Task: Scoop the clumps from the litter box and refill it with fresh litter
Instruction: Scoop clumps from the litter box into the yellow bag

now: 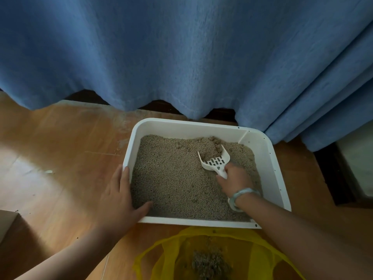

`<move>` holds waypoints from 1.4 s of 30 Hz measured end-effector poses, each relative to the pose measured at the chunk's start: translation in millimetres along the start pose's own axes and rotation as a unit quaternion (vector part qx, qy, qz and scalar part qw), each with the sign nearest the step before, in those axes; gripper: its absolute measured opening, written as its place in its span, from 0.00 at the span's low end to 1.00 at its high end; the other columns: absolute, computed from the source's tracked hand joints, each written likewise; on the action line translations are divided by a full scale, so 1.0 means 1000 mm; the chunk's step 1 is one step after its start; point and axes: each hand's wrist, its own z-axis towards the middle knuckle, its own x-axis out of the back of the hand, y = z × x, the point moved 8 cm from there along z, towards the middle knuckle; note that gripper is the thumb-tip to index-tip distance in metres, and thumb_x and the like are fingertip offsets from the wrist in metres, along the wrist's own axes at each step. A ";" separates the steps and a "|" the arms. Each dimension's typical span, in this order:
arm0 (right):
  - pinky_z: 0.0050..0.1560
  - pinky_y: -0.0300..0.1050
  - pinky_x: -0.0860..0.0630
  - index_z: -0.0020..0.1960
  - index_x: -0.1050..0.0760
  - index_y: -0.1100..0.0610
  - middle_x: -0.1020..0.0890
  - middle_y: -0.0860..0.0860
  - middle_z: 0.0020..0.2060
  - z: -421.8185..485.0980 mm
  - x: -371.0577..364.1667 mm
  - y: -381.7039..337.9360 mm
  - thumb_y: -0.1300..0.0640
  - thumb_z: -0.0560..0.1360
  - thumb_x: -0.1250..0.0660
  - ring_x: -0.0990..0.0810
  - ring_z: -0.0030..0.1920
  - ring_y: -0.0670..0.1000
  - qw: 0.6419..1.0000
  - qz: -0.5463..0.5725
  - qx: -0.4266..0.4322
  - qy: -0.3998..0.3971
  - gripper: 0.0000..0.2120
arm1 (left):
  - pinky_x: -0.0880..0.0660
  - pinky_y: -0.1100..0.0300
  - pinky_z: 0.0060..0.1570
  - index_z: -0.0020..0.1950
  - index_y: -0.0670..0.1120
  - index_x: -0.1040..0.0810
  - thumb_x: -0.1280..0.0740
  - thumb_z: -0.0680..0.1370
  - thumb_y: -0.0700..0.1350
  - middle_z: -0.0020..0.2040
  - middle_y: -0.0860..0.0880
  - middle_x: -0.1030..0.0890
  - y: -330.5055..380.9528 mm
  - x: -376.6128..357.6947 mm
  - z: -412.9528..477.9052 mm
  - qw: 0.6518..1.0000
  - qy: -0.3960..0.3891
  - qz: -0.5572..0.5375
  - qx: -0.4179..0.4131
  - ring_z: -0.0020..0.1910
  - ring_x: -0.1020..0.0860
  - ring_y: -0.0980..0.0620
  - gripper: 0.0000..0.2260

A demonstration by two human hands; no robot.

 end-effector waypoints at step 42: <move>0.31 0.41 0.25 0.48 0.26 0.57 0.19 0.52 0.39 -0.029 0.011 -0.010 0.55 0.76 0.36 0.18 0.32 0.49 0.989 0.045 -0.016 -0.140 0.06 | 0.43 0.51 0.71 0.78 0.44 0.55 0.35 0.67 0.67 0.78 0.45 0.52 -0.001 -0.003 0.002 1.000 -0.013 -0.004 0.005 0.75 0.47 0.45 0.50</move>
